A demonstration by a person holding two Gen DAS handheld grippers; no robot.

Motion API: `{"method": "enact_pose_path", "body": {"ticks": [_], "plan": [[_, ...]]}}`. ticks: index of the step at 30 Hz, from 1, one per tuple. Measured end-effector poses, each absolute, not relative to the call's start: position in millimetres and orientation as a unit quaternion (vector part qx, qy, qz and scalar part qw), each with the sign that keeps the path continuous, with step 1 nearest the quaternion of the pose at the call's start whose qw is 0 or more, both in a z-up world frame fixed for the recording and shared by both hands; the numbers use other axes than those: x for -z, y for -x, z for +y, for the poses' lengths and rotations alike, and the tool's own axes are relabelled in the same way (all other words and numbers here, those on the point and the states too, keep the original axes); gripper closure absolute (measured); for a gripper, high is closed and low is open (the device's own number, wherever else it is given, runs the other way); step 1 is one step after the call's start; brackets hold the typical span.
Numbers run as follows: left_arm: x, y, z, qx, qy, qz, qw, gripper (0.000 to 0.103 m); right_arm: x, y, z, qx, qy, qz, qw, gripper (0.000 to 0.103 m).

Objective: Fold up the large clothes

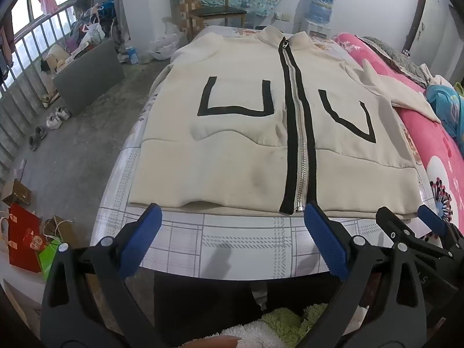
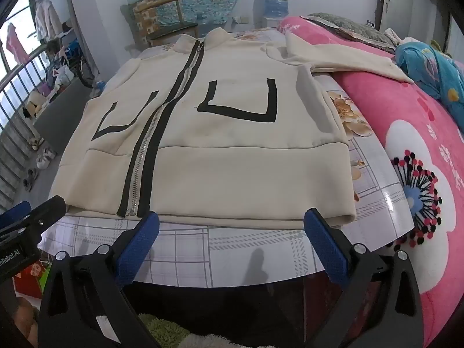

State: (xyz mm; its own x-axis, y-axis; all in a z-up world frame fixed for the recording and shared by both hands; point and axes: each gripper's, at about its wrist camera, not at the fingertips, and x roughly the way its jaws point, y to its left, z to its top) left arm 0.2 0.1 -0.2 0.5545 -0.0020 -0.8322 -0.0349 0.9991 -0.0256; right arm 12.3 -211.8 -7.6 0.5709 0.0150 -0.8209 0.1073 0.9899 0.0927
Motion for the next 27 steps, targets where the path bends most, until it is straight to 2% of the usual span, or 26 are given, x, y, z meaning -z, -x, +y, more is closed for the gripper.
{"method": "enact_pose_path", "body": {"ticks": [27], "plan": [[0.1,0.0,0.0,-0.009,0.019,0.471,0.882,0.008,5.9,-10.8,-210.9,0.028,-0.061,0.459,0.886,0.006]]}}
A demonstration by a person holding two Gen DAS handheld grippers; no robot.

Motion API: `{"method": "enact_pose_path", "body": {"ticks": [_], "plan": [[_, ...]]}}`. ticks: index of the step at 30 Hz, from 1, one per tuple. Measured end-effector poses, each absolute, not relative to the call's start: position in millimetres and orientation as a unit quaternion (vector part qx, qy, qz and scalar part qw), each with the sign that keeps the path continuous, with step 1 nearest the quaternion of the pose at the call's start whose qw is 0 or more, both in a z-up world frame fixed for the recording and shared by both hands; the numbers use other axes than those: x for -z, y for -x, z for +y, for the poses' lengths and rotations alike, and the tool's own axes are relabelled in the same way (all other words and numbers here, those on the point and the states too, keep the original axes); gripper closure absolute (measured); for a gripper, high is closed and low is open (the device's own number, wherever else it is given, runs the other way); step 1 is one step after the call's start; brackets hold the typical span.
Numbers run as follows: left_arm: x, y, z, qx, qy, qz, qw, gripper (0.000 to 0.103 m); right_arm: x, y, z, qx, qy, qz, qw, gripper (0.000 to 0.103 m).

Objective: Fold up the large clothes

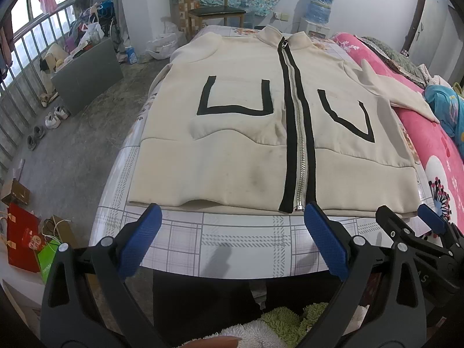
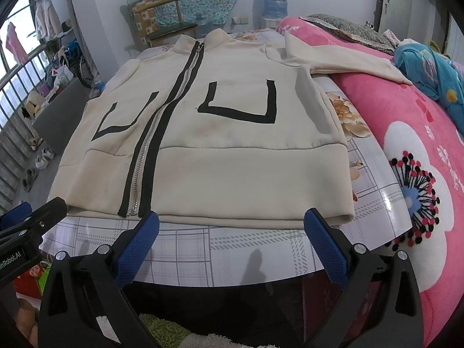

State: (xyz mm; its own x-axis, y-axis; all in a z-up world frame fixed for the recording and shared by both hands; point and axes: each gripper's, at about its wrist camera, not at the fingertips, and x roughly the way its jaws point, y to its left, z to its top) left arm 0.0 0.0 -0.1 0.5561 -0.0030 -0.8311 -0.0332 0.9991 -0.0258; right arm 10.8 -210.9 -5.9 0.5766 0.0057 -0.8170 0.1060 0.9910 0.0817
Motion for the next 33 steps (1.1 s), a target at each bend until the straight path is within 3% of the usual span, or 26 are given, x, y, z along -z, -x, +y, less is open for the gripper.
{"method": "enact_pose_path", "body": {"ticks": [33], "plan": [[0.1,0.0,0.1,-0.007,0.021,0.470,0.882,0.008,4.1,-10.7,-208.7,0.030,-0.059,0.459,0.886,0.006]]}}
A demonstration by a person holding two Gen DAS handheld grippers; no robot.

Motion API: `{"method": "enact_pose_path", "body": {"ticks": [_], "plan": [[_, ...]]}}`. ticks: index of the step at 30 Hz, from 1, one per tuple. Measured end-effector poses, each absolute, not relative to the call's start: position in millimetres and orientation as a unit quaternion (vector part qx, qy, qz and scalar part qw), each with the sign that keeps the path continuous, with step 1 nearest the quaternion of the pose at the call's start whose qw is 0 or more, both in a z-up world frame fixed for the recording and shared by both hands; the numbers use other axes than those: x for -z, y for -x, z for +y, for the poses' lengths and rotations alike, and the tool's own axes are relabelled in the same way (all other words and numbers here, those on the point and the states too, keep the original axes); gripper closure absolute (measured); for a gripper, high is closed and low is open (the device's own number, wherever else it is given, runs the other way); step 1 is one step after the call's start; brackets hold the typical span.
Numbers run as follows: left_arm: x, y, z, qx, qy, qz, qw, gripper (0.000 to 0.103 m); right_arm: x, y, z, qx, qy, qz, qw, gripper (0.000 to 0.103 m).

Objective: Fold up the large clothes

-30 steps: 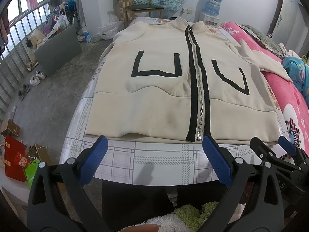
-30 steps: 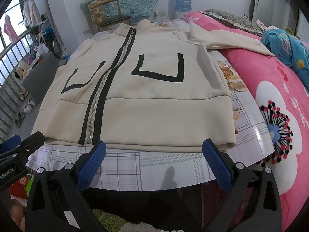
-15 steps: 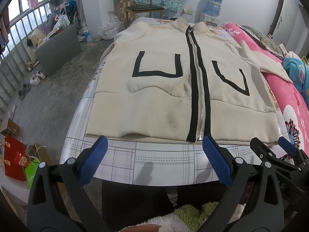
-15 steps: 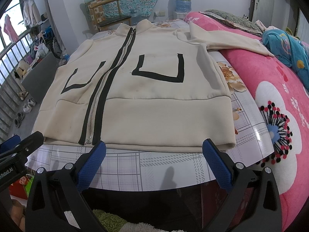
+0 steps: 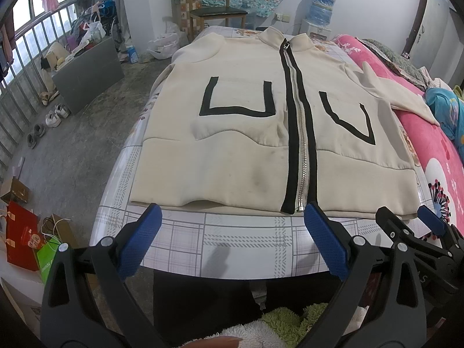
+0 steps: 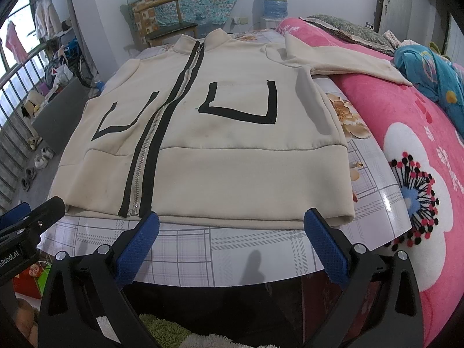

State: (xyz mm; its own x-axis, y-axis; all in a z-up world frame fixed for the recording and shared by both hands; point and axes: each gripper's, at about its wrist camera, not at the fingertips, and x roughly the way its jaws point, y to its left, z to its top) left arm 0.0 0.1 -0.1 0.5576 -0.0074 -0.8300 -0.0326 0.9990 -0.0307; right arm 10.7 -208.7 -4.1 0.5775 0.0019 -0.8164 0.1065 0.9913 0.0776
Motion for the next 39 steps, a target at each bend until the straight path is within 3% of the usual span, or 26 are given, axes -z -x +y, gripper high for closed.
{"method": "enact_pose_path", "body": {"ticks": [21,34,39], "plan": [[-3.0,-1.5,1.0,-0.007,0.023,0.476,0.879,0.008,4.2,-19.9,-206.2,0.035,-0.057,0.462,0.884,0.006],[29.8,-31.9,17.8,0.002,0.027,0.506,0.862,0.008,13.3,-41.3,-211.5,0.043,-0.063,0.471,0.879,0.006],[38.2,-31.7,42.2,0.060,0.059,0.481,0.873,0.008,15.9,-48.6,-236.2,0.058,-0.061,0.468,0.880,0.006]]}}
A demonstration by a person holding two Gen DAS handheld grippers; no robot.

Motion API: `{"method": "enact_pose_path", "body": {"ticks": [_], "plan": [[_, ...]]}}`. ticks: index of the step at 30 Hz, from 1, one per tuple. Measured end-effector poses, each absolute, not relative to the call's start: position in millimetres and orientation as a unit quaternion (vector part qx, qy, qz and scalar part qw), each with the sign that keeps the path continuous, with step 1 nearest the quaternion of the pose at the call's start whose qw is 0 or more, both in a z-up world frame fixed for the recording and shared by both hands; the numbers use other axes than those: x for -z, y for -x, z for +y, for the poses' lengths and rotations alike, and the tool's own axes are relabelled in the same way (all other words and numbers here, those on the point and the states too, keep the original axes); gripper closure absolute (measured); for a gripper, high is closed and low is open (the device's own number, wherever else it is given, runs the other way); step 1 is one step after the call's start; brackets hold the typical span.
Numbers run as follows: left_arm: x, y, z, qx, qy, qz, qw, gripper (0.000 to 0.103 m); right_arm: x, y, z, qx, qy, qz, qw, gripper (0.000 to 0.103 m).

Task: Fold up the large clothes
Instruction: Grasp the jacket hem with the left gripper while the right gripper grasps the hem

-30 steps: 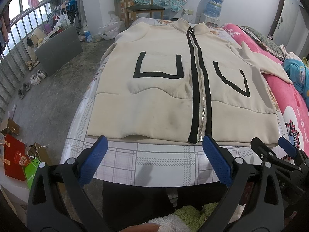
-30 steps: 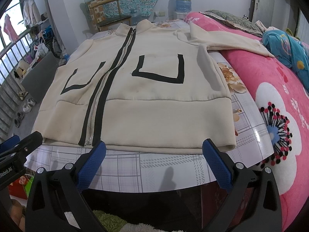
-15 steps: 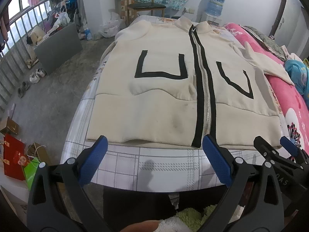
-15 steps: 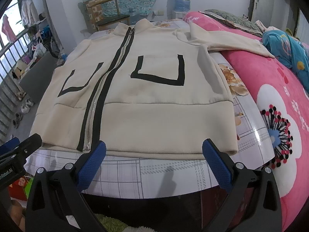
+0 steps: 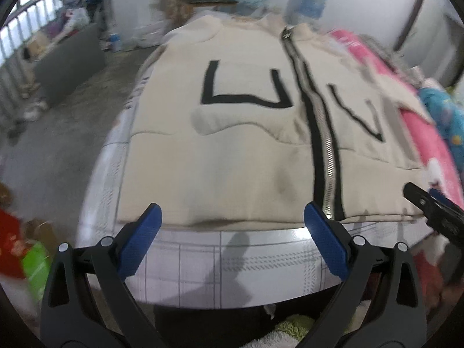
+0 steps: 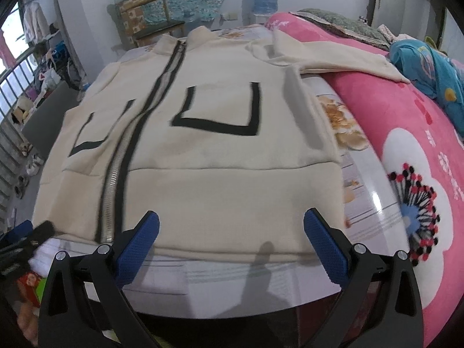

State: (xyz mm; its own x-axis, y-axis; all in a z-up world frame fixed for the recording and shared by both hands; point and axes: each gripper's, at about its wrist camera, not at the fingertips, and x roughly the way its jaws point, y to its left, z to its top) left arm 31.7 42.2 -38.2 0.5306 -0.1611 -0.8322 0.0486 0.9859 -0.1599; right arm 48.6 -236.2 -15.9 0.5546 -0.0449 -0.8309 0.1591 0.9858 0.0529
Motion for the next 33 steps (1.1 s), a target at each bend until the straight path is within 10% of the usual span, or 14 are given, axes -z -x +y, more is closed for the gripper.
{"method": "enact_pose_path", "body": {"ticks": [15,29,33], "plan": [[64.3,-66.7,113.7,-0.023,0.095,0.457,0.884,0.009,43.2,-70.9,-307.7,0.052,-0.087,0.502,0.859,0.015],[71.1,-73.9,119.5,-0.055,0.048,0.461,0.884,0.078,52.8,-79.0,-318.6,0.045,-0.063,0.507,0.858,0.058],[66.4,-73.2,100.2,-0.053,-0.003,0.458,0.887,0.099,48.3,-81.8,-316.8,0.037,-0.045,0.506,0.860,0.087]]}}
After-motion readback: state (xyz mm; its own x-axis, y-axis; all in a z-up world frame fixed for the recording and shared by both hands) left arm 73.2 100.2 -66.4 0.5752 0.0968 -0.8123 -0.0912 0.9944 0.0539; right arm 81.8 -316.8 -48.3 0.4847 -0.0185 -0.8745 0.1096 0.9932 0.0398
